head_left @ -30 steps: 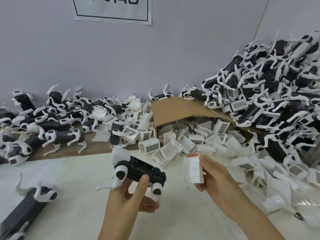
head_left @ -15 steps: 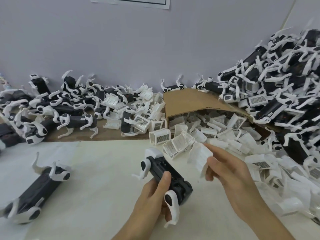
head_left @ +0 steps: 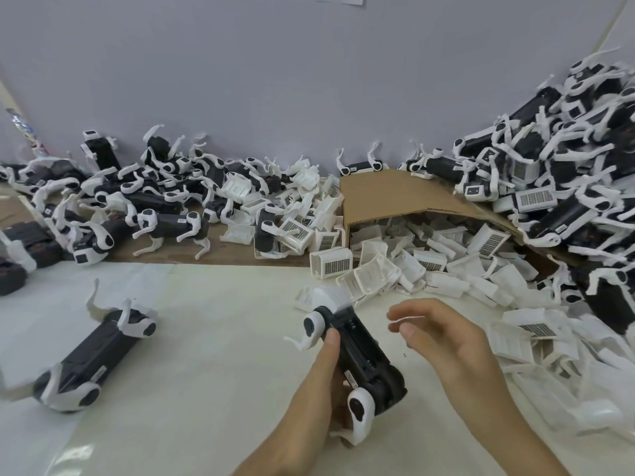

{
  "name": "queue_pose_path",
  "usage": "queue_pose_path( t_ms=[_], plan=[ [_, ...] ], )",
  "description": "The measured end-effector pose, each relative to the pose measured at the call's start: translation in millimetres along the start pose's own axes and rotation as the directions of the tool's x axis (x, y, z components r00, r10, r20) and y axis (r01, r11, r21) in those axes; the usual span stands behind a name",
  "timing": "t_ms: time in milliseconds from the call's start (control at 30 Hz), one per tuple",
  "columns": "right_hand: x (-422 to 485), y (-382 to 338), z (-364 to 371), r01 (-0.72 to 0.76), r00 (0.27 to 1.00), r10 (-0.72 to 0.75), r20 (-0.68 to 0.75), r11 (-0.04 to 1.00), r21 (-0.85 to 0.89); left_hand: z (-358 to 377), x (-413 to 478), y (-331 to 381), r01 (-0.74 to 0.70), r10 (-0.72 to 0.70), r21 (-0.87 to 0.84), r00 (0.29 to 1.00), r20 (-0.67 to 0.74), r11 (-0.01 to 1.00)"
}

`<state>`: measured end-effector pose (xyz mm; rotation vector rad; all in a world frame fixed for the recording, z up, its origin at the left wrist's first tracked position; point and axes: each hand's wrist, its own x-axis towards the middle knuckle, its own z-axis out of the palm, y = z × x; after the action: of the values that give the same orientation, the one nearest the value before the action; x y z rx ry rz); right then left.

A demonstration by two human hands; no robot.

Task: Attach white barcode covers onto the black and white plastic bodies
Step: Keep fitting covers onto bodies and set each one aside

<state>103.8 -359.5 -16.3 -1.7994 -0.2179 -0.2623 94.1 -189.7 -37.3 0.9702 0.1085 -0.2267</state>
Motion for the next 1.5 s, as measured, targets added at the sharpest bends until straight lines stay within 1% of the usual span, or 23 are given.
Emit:
queue_pose_path(
  t_ms=[67,100,167,233,333,400,500,567,633,700,767,800,833,867,900,933,1000,1100,1167,1267,1367,1433,1500],
  plan=[
    [2.4,9.1,0.6,-0.048,0.999,0.045,-0.028,0.994,-0.096,6.2,7.0,4.1,0.055,-0.053,-0.034,0.998,0.046,0.998],
    [2.8,13.4,1.3,-0.055,0.998,0.052,-0.024,0.984,-0.168,2.9,8.2,3.4,0.053,-0.051,-0.023,0.997,0.066,0.998],
    [1.6,21.1,3.7,-0.017,1.000,0.021,0.012,0.949,-0.314,-4.4,6.2,0.8,0.013,-0.016,0.040,0.997,0.074,0.999],
    [0.0,28.3,7.1,0.053,0.997,-0.027,0.069,0.912,-0.407,-8.3,4.9,-3.4,-0.050,0.052,0.087,0.998,-0.019,0.995],
    [0.9,37.2,16.3,0.125,0.985,-0.044,0.168,0.854,-0.505,-9.8,2.9,0.4,-0.148,0.180,0.167,0.964,-0.197,0.975],
    [6.9,38.4,26.6,0.207,0.957,-0.035,0.289,0.780,-0.590,-13.0,2.2,7.0,-0.196,0.234,0.167,0.939,-0.253,0.966],
    [29.5,32.6,44.0,0.282,0.923,-0.048,0.382,0.760,-0.586,-20.9,5.1,12.2,-0.281,0.346,0.234,0.885,-0.312,0.931],
    [46.0,29.2,56.8,0.322,0.919,-0.077,0.386,0.711,-0.624,-24.7,6.9,17.8,-0.309,0.393,0.267,0.844,-0.365,0.913],
    [54.8,24.8,71.3,0.310,0.925,-0.052,0.376,0.676,-0.668,-30.1,10.1,26.2,-0.327,0.415,0.266,0.807,-0.421,0.907],
    [53.6,22.7,80.5,0.271,0.942,-0.055,0.330,0.701,-0.659,-36.1,15.2,34.2,-0.341,0.430,0.265,0.771,-0.471,0.902],
    [47.1,21.6,81.5,0.247,0.961,-0.097,0.259,0.724,-0.645,-40.4,19.4,40.4,-0.337,0.419,0.250,0.747,-0.516,0.908],
    [43.2,20.7,78.8,0.204,0.973,-0.090,0.210,0.757,-0.621,-42.6,20.4,41.9,-0.334,0.411,0.240,0.741,-0.532,0.912],
    [38.6,19.1,74.4,0.116,0.987,-0.035,0.154,0.826,-0.551,-44.5,21.1,42.4,-0.329,0.401,0.229,0.741,-0.538,0.916],
    [33.5,16.3,69.3,-0.005,0.992,0.058,0.116,0.911,-0.412,-45.3,21.7,42.6,-0.320,0.391,0.225,0.752,-0.531,0.920],
    [28.4,13.4,63.9,-0.133,0.980,0.160,0.115,0.968,-0.214,-45.2,22.6,42.3,-0.311,0.384,0.227,0.770,-0.509,0.923],
    [23.7,10.3,58.9,-0.242,0.961,0.242,0.135,0.970,-0.017,-44.2,22.7,41.1,-0.303,0.382,0.236,0.794,-0.474,0.923],
    [16.1,6.4,50.9,-0.355,0.932,0.324,0.163,0.905,0.232,-39.3,21.1,37.1,-0.301,0.384,0.265,0.847,-0.367,0.916],
    [13.9,1.3,43.3,-0.388,0.920,0.366,0.138,0.807,0.446,-29.1,13.6,31.0,-0.278,0.339,0.283,0.920,-0.195,0.918],
    [14.8,-0.8,37.0,-0.385,0.916,0.381,0.122,0.756,0.530,-23.8,9.5,25.0,-0.250,0.289,0.247,0.947,-0.136,0.936],
    [17.5,-3.8,28.6,-0.401,0.908,0.387,0.163,0.685,0.608,-20.1,6.4,17.5,-0.197,0.220,0.194,0.970,-0.105,0.961],
    [20.1,-6.0,22.4,-0.388,0.911,0.369,0.184,0.616,0.686,-19.3,5.8,13.5,-0.157,0.176,0.190,0.980,-0.089,0.969],
    [21.6,-6.3,19.6,-0.369,0.917,0.359,0.176,0.590,0.718,-20.2,6.6,11.9,-0.146,0.167,0.212,0.982,-0.087,0.966],
    [21.2,-7.0,17.8,-0.360,0.924,0.335,0.187,0.592,0.721,-19.3,6.6,11.6,-0.151,0.175,0.245,0.981,-0.080,0.958]
  ],
)
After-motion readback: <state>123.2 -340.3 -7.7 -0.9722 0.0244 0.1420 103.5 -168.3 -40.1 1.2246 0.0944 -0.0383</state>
